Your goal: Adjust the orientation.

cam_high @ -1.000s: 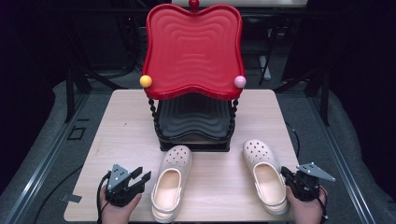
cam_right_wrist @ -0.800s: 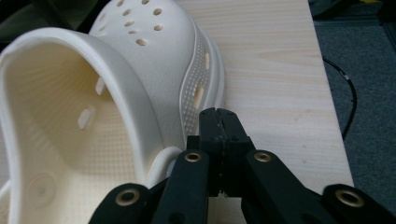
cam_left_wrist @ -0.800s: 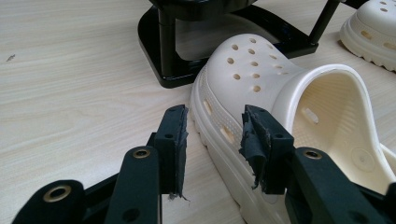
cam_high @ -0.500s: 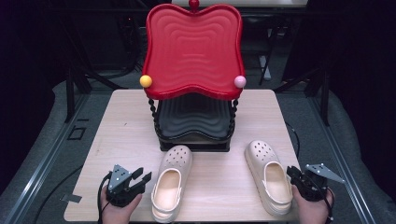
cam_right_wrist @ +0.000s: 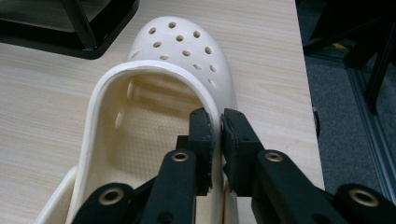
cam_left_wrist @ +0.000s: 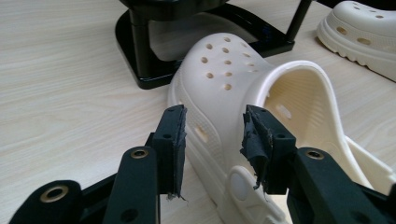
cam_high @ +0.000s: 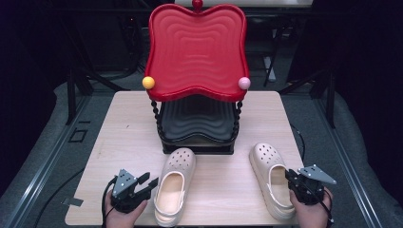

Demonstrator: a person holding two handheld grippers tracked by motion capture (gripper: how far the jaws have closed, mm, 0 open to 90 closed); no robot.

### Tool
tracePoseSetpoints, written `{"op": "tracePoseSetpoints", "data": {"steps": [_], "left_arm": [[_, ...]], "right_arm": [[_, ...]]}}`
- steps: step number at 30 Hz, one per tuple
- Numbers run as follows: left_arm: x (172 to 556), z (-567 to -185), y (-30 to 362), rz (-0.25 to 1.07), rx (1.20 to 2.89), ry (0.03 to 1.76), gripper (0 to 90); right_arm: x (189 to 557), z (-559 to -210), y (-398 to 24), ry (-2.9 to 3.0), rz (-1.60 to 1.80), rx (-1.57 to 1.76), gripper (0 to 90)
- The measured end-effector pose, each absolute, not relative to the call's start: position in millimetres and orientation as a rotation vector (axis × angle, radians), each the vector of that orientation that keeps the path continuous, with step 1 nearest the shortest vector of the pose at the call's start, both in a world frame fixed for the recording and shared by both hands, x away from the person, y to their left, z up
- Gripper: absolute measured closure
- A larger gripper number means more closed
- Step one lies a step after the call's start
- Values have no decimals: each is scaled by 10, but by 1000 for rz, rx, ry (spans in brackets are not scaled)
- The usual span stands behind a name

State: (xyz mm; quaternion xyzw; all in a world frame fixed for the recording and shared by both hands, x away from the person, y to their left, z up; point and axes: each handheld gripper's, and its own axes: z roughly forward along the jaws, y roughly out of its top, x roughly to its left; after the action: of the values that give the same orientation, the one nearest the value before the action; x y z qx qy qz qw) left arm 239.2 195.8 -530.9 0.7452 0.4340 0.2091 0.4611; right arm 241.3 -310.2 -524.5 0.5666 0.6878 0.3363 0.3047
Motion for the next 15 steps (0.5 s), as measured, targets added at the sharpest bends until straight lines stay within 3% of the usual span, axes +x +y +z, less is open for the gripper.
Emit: {"op": "tracePoseSetpoints", "data": {"steps": [5,15], "left_arm": [[2379,-5312,1921,499,1857,1053,591],[2346,-5307,1865,475,1840,1033,590]], "right_arm": [[2358,-5198,-2963,1863,899,1481,840],[2237,-5117,-2223,2037,1025,1314,844]]}}
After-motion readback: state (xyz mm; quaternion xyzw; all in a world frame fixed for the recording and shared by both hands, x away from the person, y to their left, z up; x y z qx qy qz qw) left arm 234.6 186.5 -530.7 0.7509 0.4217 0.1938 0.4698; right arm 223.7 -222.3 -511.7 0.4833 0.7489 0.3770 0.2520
